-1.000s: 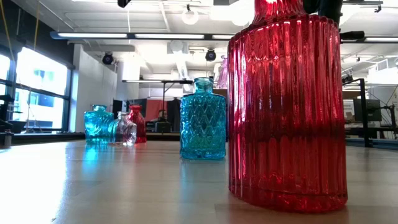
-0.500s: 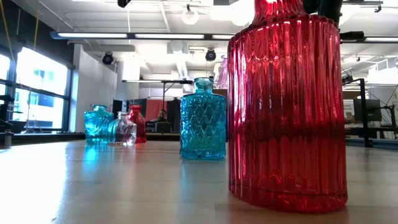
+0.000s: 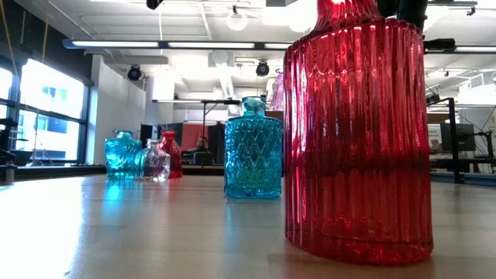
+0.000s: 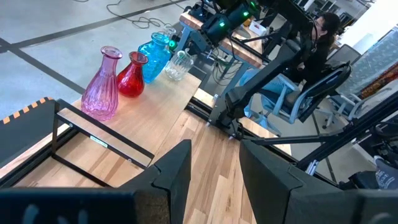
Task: Sort vases onto shelf
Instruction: Put the bottom transparent vase on the shelf aligned with the transparent vase
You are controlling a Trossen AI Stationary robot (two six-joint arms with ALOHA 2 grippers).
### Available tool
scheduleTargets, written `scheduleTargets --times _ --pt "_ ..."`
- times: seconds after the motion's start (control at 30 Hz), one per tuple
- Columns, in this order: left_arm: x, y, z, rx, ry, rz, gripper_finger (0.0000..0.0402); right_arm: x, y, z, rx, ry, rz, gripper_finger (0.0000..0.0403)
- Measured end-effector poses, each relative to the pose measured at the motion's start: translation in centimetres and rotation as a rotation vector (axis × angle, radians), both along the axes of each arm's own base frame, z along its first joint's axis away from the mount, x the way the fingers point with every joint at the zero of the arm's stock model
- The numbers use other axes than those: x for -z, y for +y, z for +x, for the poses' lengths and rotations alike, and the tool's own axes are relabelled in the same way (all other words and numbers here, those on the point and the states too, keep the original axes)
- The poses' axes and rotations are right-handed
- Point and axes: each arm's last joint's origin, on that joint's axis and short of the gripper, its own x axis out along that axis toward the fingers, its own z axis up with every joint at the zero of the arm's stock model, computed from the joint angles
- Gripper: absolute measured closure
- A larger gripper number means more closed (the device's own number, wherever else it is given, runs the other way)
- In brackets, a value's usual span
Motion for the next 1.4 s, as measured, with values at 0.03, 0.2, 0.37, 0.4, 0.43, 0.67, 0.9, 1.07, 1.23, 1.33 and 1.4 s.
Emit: scheduleTargets --times 0.03,0.2,0.37,0.4,0.43,0.67,0.9,1.07,1.23,1.33,1.4 --pt "0.0 0.0 0.0 0.0 0.0 0.0 0.0275 0.0 0.0 0.0 0.0 0.0 0.0 0.0382" --pt "0.0 0.0 -0.01 0.0 0.0 0.0 0.0275 0.0 0.0 0.0 -0.001 0.001 0.0 0.0382" --pt "0.01 0.0 0.0 0.0 0.0 0.0 0.0275 -0.02 -0.04 0.02 0.0 -0.002 -0.005 0.0382" --pt "0.0 0.0 0.0 0.0 0.0 0.0 0.0275 -0.02 -0.04 0.02 0.0 -0.002 -0.005 0.0381" --pt "0.0 0.0 -0.01 0.0 0.0 0.0 0.0275 -0.02 -0.04 0.01 0.001 0.001 -0.006 0.0378" --pt "0.0 0.0 0.0 0.0 0.0 0.0 0.0275 0.06 0.06 -0.1 0.005 0.024 0.003 0.0346" --pt "0.0 0.0 0.0 0.0 0.0 0.0 0.0275 0.03 -0.01 -0.09 0.01 0.029 -0.009 0.0343" --pt "0.0 0.0 0.0 0.0 0.0 0.0 0.0275 -0.01 -0.12 -0.05 0.013 0.029 -0.025 0.0343" --pt "0.0 0.0 0.0 0.0 0.0 0.0 0.0275 -0.02 -0.14 -0.04 0.013 0.029 -0.028 0.0343" --pt "0.0 0.0 0.0 0.0 0.0 0.0 0.0275 -0.07 -0.26 0.03 0.012 0.023 -0.04 0.0343" --pt "0.0 0.0 0.0 0.0 0.0 0.0 0.0275 -0.11 -0.34 0.09 0.007 0.018 -0.049 0.0343"
